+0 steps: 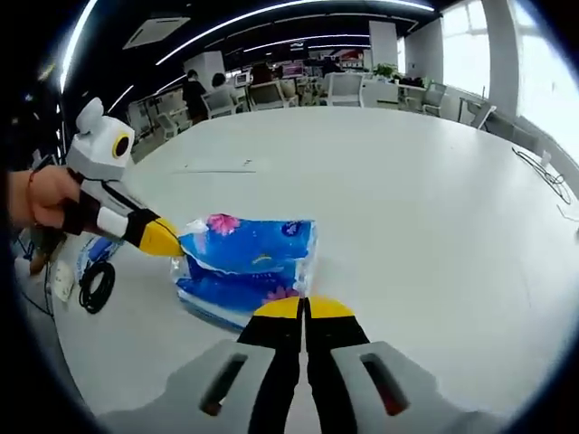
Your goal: Arrange the tabletop items into an orderly group along one side of the table until the central work area is clear of visible clutter.
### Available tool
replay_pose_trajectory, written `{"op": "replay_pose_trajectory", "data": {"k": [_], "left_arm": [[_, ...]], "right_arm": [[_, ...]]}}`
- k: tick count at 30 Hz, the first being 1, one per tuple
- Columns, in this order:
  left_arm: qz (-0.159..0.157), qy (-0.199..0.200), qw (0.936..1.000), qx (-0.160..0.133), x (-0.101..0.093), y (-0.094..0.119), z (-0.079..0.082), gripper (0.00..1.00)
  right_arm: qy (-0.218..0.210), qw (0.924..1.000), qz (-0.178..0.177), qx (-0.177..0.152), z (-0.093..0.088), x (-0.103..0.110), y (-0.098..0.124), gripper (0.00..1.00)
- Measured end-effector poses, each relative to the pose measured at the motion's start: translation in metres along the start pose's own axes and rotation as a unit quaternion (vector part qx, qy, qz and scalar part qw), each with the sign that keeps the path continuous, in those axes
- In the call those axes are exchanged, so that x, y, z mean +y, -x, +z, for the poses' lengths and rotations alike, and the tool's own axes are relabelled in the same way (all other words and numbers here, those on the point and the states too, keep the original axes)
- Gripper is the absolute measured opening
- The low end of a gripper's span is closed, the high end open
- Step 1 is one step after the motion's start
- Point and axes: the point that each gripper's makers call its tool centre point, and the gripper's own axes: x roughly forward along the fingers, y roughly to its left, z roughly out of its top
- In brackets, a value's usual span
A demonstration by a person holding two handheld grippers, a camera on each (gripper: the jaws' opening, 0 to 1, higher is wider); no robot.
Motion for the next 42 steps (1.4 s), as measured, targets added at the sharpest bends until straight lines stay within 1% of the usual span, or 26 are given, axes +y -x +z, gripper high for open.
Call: {"op": "replay_pose_trajectory", "data": {"k": [4, 10, 15, 28, 33, 39, 42], "left_arm": [[-0.002, 0.0, 1.0, 0.003, 0.0, -0.004, -0.001, 0.0], [-0.003, 0.002, 1.0, 0.005, 0.001, -0.008, -0.002, 0.0], [-0.003, 0.003, 0.9999, 0.009, 0.002, -0.012, -0.006, 0.0], [-0.005, 0.011, 0.9999, 0.004, 0.004, -0.017, -0.005, 0.0], [-0.006, 0.011, 0.9999, 0.003, 0.005, -0.016, -0.004, 0.0], [-0.008, 0.007, 0.9999, 0.002, 0.004, -0.015, -0.004, 0.03], [-0.009, 0.005, 0.9999, 0.001, 0.003, -0.014, -0.005, 0.07]], "right_arm": [[-0.007, 1.0, -0.002, 0.001, -0.001, -0.002, -0.001, 0.0], [-0.011, 0.9999, -0.008, 0.01, -0.008, -0.007, -0.004, 0.0], [-0.013, 0.9998, -0.01, 0.011, -0.01, -0.007, -0.005, 0.0], [-0.022, 0.9995, -0.013, 0.018, -0.016, -0.014, -0.013, 0.0], [-0.024, 0.9994, -0.013, 0.023, -0.02, -0.013, -0.013, 0.01], [-0.024, 0.9993, -0.016, 0.023, -0.021, -0.012, -0.013, 0.04], [-0.027, 0.9993, -0.018, 0.021, -0.021, -0.012, -0.012, 0.07]]}}
